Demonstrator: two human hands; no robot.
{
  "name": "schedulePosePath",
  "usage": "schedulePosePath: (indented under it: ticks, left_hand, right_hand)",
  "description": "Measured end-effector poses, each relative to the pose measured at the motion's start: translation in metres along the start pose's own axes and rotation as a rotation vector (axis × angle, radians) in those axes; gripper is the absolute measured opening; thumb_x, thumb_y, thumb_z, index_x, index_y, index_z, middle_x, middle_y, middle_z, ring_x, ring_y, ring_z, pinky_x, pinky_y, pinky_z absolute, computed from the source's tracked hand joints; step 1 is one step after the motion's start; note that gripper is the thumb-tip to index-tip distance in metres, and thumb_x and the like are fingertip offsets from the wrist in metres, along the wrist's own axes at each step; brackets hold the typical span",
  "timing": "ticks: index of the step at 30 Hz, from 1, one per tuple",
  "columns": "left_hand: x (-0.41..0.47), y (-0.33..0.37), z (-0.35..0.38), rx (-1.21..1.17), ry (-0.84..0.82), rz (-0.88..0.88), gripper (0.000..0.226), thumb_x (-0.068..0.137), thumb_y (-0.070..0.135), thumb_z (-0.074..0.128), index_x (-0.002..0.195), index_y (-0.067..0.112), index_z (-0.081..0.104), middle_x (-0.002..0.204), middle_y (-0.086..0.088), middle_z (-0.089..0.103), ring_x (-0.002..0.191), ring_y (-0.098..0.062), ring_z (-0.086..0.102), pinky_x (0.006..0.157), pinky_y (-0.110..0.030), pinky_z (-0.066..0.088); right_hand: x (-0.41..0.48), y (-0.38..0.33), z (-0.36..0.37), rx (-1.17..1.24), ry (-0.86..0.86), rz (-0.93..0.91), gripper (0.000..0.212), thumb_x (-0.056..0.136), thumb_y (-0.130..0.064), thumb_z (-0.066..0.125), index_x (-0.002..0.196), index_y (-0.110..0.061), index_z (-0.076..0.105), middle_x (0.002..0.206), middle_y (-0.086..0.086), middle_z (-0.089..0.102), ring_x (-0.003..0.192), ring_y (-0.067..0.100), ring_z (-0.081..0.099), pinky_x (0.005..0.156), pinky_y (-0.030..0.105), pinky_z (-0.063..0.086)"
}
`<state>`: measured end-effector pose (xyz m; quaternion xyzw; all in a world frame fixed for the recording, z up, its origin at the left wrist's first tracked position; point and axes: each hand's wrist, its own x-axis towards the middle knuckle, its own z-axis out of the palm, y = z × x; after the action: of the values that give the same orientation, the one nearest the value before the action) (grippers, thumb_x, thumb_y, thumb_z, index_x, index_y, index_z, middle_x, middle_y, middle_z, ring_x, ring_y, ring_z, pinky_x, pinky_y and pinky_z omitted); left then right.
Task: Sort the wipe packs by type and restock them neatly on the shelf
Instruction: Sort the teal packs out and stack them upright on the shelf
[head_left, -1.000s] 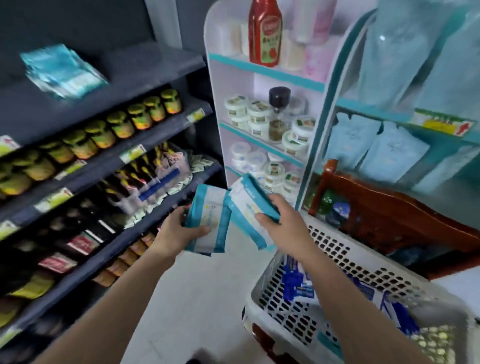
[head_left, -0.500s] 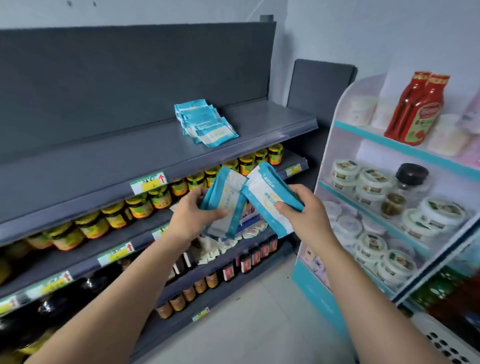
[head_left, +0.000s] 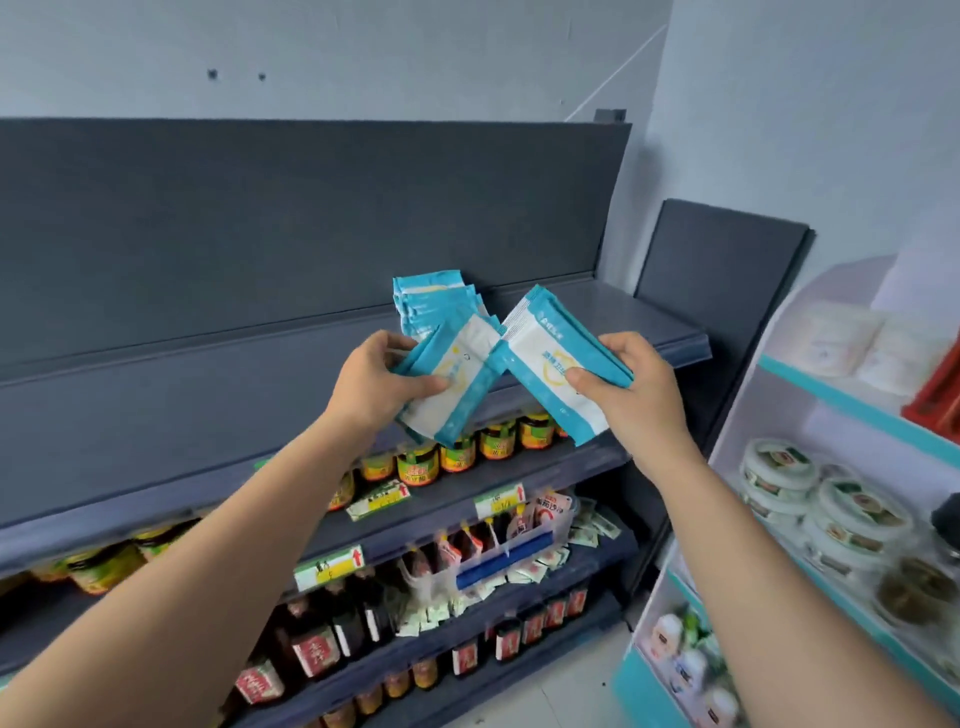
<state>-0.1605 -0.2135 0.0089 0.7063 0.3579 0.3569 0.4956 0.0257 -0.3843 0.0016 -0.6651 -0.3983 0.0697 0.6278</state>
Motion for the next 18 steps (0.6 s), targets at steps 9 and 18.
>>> schedulePosePath:
  ticks: [9, 18]
  left_hand:
    - [0.088, -0.001, 0.04, 0.072, 0.007, -0.053, 0.042, 0.063, 0.021, 0.09, 0.092, 0.014, 0.06, 0.091, -0.003, 0.067, 0.073, -0.018, 0.065, 0.073, -0.038, 0.057]
    - [0.157, -0.039, 0.056, 0.117, -0.015, -0.081, 0.021, 0.073, 0.003, 0.08, 0.072, 0.017, 0.065, 0.08, -0.006, 0.067, 0.075, -0.02, 0.06, 0.082, -0.045, 0.057]
  right_hand:
    - [0.087, 0.011, -0.003, 0.182, -0.131, 0.026, 0.032, 0.077, -0.005, 0.078, 0.088, -0.033, 0.067, 0.088, -0.014, 0.072, 0.084, 0.002, 0.068, 0.069, 0.018, 0.053]
    - [0.154, 0.047, 0.022, 0.039, -0.385, 0.181, 0.029, 0.073, -0.007, 0.081, 0.089, -0.019, 0.06, 0.091, -0.002, 0.069, 0.083, 0.013, 0.067, 0.069, 0.026, 0.052]
